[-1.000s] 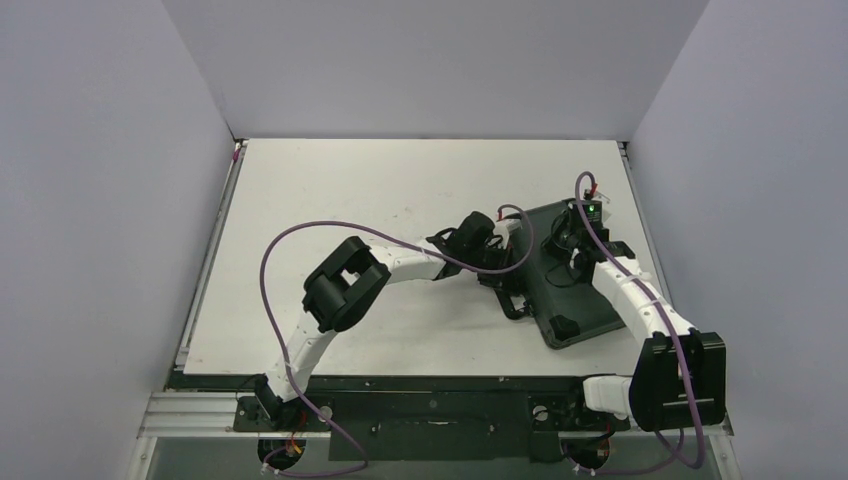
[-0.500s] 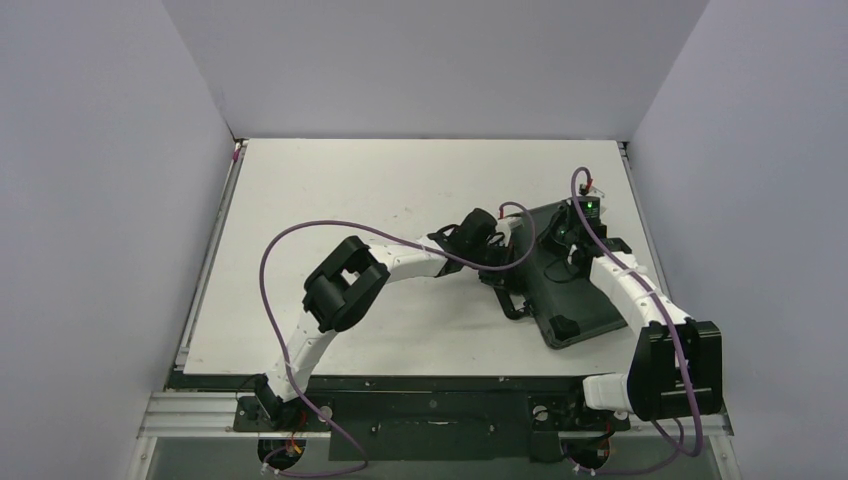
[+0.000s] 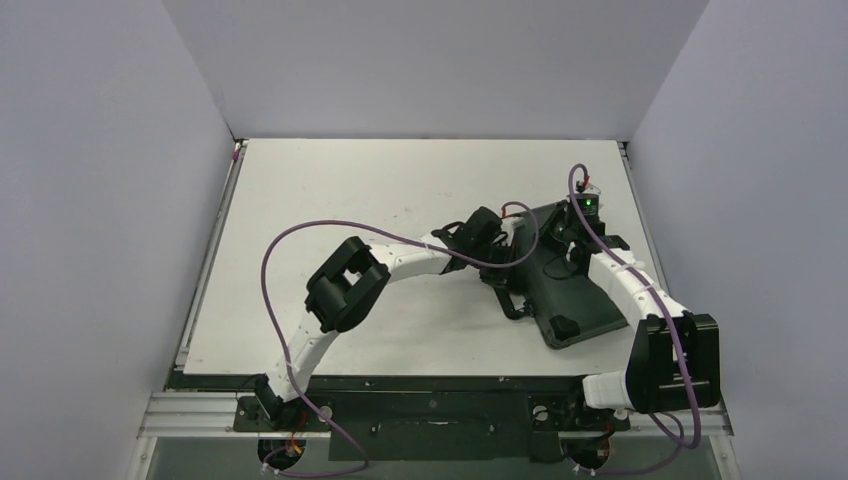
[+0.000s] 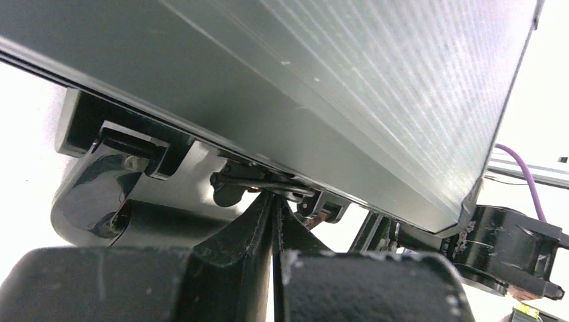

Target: Pack up texas hold em set

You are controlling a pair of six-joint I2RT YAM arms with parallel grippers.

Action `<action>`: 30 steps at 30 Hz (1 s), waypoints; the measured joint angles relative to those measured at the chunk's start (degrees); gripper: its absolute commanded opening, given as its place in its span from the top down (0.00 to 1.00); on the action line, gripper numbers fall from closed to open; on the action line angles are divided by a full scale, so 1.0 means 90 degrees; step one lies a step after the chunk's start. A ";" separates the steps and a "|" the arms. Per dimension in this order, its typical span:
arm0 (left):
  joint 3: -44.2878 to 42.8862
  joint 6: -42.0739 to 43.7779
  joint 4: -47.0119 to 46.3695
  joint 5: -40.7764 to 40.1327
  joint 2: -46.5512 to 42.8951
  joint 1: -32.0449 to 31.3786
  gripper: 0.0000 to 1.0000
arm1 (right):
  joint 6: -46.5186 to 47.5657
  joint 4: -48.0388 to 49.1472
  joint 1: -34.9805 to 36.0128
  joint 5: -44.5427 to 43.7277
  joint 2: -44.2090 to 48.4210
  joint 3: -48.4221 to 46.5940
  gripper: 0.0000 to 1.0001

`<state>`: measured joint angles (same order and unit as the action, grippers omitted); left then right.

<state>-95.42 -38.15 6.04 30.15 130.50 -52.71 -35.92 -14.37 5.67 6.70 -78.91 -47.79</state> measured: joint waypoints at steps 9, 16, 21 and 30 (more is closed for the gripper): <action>-0.0345 0.0095 0.0641 -0.0267 0.0194 -0.0010 1.00 | 0.0085 0.0114 -0.0007 0.0114 -0.0073 -0.0012 0.91; -0.0712 0.0126 0.1219 -0.0471 0.0323 -0.0068 1.00 | 0.0100 0.0143 -0.0022 0.0160 -0.0090 -0.0012 0.92; -0.1018 0.0146 0.1659 -0.0614 0.0503 -0.0170 1.00 | 0.0107 0.0146 -0.0046 0.0209 -0.0097 -0.0015 0.92; -0.1319 0.0204 0.2057 -0.0719 0.0612 -0.0189 1.00 | 0.0117 0.0146 -0.0058 0.0236 -0.0109 -0.0017 0.93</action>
<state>-107.28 -36.32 24.56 23.68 136.00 -54.41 -34.87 -13.06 5.15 8.82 -79.90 -47.94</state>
